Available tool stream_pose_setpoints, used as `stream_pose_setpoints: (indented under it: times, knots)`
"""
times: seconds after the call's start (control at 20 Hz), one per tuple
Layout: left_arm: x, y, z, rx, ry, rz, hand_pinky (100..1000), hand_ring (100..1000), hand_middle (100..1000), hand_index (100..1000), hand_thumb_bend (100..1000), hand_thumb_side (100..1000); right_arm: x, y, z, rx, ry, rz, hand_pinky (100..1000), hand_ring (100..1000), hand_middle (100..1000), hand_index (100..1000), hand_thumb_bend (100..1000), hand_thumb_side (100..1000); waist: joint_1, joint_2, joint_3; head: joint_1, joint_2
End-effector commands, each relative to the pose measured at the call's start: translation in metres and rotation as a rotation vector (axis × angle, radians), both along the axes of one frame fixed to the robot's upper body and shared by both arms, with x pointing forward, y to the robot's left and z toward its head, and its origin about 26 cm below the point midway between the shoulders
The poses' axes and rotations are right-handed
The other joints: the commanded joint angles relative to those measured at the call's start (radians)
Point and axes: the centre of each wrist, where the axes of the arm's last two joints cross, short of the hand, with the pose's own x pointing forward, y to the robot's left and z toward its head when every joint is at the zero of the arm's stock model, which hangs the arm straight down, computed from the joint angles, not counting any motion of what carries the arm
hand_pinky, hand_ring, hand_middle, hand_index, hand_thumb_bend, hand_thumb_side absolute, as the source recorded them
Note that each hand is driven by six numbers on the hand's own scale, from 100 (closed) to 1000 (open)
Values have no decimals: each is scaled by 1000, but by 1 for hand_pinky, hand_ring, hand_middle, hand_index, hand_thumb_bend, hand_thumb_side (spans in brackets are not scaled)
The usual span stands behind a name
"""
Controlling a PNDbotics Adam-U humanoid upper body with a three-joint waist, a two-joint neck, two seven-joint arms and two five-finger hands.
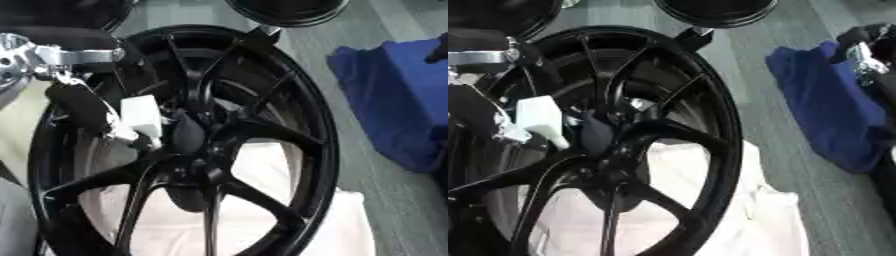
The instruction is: Pull the pin out of the wheel hub.
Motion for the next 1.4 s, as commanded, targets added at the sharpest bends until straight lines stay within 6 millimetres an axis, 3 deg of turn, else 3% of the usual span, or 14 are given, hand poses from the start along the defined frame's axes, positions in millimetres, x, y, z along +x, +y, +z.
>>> stream_pose_setpoints:
  times: [0.05, 0.35, 0.55, 0.8, 1.15, 1.4]
  knots:
    - [-7, 3, 12, 47, -8, 70, 899, 705, 554, 802, 655, 401, -3, 0, 8, -10, -24, -5, 773, 569, 503, 603, 100, 498, -3, -18, 1, -2, -16]
    - [-7, 1, 12, 36, -25, 83, 886, 717, 605, 796, 598, 373, -2, 0, 8, -6, -22, -11, 773, 568, 502, 602, 100, 501, -1, -17, 0, 0, -18]
    - [-8, 0, 12, 17, -19, 79, 878, 679, 586, 772, 571, 365, -2, 0, 8, -3, -22, -16, 773, 568, 502, 602, 100, 500, -1, -16, -1, 2, -20]
    - [-10, -1, 11, 20, -6, 71, 855, 611, 516, 696, 539, 334, -3, 0, 8, 6, -27, -37, 773, 568, 502, 601, 100, 499, 0, -15, 0, 4, -19]
    - [-13, 0, 12, 37, -16, 90, 816, 533, 415, 605, 380, 168, -3, -1, 8, 11, -25, -47, 772, 568, 502, 601, 100, 499, -1, -17, 4, 7, -17]
    - [-15, 1, 13, 39, -10, 104, 805, 507, 355, 553, 280, 100, -4, -2, 7, 20, -21, -59, 772, 567, 502, 601, 100, 500, -2, -20, 8, 10, -17]
